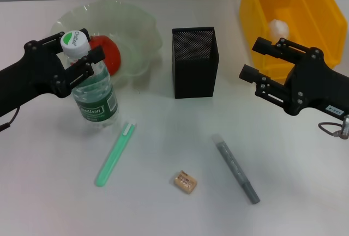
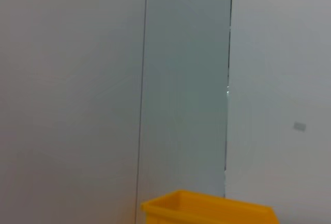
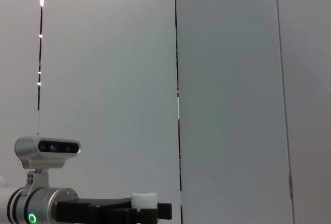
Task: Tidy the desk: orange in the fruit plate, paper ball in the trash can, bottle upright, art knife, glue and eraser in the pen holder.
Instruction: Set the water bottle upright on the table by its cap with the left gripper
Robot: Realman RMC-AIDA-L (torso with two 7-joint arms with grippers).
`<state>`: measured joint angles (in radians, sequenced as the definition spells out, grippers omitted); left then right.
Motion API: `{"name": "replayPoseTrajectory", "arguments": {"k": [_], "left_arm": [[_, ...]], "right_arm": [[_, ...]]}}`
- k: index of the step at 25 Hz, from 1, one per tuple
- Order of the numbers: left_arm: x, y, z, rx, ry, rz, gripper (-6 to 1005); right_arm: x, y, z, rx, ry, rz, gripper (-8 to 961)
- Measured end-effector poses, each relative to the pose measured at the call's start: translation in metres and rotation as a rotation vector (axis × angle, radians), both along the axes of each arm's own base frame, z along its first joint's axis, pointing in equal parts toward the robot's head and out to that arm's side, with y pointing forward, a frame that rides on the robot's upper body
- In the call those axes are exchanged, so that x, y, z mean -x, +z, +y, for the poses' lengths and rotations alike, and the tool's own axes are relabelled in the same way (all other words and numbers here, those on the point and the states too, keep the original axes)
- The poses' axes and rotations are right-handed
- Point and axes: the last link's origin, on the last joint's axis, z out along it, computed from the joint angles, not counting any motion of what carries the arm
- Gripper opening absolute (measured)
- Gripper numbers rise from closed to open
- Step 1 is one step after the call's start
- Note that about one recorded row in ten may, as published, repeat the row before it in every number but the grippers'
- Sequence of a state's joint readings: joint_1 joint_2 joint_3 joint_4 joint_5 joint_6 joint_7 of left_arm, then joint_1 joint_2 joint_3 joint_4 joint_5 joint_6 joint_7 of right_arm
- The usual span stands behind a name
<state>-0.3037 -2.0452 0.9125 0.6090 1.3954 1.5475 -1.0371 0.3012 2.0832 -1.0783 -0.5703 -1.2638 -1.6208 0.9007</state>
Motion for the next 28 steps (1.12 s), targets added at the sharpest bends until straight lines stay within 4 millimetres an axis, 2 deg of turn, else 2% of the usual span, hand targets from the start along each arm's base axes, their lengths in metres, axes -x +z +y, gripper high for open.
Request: {"name": "replayPoseTrajectory", "arguments": {"k": [11, 28], "left_arm": [[0.0051, -0.0086, 0.0011, 0.003, 0.05, 0.002, 530], [0.0072, -0.009, 0.0033, 0.002, 0.072, 0.005, 543]], "right_arm": [[-0.0005, -0.0019, -0.0004, 0.008, -0.006, 0.005, 573], [-0.0007, -0.002, -0.0005, 0.008, -0.007, 0.005, 573]]}}
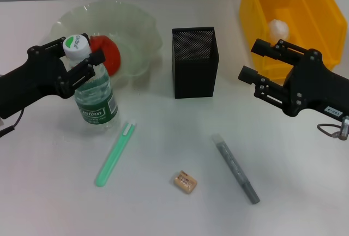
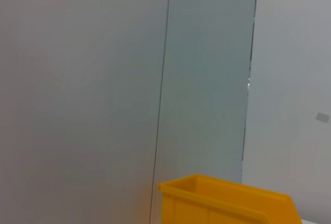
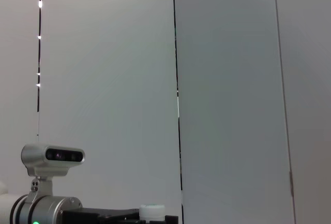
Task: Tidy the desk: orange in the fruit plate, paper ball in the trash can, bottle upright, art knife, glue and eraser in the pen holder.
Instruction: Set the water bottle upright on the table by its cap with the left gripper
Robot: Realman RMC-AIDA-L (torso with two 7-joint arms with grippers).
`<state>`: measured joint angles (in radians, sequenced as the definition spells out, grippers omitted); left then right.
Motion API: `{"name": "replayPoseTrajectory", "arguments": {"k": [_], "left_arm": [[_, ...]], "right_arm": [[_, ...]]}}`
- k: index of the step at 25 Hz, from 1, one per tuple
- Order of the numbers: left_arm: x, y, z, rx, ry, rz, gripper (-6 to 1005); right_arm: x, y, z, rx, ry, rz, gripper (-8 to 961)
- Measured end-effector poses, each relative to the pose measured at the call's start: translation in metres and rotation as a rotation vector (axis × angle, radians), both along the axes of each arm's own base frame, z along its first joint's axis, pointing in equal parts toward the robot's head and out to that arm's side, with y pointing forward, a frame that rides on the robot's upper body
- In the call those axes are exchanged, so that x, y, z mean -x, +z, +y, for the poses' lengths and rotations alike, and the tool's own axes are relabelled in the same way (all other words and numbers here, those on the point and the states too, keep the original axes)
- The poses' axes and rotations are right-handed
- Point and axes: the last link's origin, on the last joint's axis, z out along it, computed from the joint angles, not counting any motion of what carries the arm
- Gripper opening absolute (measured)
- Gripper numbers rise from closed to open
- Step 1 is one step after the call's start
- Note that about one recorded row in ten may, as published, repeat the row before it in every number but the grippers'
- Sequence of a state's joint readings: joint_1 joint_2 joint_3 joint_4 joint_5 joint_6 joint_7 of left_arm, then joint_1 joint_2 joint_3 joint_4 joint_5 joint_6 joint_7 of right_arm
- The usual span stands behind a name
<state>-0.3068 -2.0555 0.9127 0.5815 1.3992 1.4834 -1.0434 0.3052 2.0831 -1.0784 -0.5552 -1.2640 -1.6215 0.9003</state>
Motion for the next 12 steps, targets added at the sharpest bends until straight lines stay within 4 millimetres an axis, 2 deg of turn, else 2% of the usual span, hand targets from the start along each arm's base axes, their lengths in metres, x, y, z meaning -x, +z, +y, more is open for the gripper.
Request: {"name": "replayPoseTrajectory", "arguments": {"k": [12], "left_arm": [[-0.0004, -0.0003, 0.0008, -0.002, 0.0, 0.002, 552]], "right_arm": [[0.0008, 0.0, 0.0007, 0.0, 0.003, 0.0, 573]]}}
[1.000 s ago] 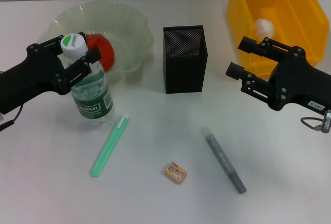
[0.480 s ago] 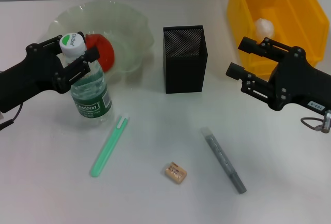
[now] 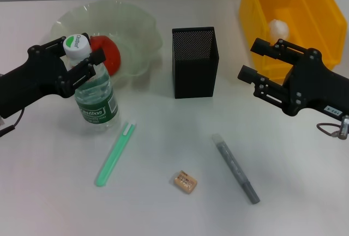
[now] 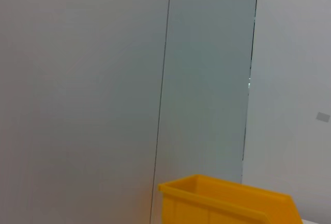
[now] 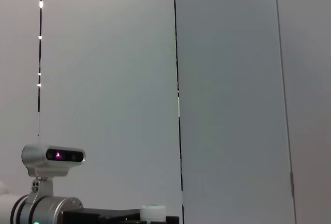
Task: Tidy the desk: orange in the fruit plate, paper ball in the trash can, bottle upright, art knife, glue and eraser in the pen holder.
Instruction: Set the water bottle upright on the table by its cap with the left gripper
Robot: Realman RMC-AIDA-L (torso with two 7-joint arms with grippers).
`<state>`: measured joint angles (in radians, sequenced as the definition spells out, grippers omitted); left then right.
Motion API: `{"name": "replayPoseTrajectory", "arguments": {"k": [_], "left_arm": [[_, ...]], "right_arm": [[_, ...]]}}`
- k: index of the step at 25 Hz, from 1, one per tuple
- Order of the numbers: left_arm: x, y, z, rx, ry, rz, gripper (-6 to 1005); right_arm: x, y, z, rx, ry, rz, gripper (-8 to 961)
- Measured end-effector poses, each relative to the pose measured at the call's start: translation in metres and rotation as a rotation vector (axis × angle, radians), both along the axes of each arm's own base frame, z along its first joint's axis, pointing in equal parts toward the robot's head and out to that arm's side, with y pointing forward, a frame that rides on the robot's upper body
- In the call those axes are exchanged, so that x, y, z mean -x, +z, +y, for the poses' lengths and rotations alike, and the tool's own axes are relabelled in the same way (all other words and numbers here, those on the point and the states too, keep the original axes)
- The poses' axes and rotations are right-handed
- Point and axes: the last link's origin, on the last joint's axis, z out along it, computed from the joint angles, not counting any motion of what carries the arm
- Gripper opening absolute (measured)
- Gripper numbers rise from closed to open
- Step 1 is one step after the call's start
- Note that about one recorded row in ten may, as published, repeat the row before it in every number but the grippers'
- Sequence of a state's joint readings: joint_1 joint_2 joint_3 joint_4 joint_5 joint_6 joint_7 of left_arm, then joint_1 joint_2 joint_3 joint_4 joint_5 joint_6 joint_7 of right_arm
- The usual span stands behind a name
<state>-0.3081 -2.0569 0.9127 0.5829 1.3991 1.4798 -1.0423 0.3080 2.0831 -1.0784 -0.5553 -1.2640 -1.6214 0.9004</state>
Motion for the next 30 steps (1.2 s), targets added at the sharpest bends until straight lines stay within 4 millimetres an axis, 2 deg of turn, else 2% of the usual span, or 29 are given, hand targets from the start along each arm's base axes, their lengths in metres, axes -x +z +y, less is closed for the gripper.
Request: {"name": "replayPoseTrajectory", "arguments": {"k": [23, 30], "left_arm": [[-0.001, 0.003, 0.0, -0.005, -0.001, -0.01, 585], [-0.015, 0.015, -0.006, -0.003, -0.086, -0.103, 585]], "right_arm": [[-0.002, -0.002, -0.002, 0.008, -0.01, 0.004, 573], [-0.003, -0.002, -0.002, 0.008, -0.013, 0.004, 574]]}}
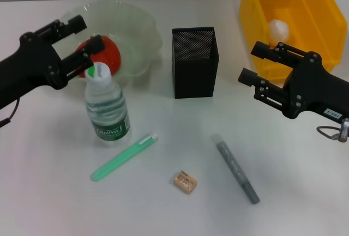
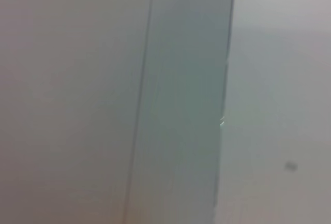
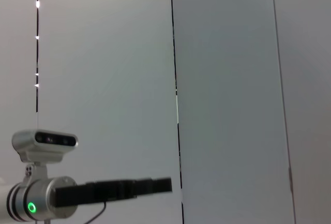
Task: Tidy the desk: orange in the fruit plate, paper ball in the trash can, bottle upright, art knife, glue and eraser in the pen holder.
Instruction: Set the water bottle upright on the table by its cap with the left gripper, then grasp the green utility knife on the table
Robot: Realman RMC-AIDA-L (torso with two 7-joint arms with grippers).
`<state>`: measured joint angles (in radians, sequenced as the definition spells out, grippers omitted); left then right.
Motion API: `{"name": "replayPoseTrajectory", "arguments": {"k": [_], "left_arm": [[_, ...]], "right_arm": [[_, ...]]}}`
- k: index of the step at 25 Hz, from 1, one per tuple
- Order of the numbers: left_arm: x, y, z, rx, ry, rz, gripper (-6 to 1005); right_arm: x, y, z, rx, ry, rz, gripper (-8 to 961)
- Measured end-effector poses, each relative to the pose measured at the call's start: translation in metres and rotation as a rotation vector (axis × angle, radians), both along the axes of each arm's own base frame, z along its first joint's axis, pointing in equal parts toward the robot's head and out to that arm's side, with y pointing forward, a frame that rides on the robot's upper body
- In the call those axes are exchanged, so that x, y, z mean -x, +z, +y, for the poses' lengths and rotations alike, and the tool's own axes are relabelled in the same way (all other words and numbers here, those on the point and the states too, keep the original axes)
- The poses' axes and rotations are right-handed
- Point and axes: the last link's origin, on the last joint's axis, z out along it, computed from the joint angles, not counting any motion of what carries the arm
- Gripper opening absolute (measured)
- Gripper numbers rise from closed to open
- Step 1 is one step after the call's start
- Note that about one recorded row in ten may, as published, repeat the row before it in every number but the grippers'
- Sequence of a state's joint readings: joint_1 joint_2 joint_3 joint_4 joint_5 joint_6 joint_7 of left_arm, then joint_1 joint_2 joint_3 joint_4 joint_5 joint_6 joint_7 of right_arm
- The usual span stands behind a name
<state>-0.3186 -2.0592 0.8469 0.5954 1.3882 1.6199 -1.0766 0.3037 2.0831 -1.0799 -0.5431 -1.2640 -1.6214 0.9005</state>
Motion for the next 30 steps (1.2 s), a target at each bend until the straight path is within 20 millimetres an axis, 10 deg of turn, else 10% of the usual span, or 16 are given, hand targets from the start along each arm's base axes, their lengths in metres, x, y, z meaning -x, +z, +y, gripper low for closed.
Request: {"name": "replayPoseTrajectory", "arguments": {"k": [30], "left_arm": [[-0.057, -0.024, -0.009, 0.385, -0.28, 0.03, 580]], "right_arm": [[-0.019, 0.033, -0.016, 0.106, -0.077, 0.009, 574]]}}
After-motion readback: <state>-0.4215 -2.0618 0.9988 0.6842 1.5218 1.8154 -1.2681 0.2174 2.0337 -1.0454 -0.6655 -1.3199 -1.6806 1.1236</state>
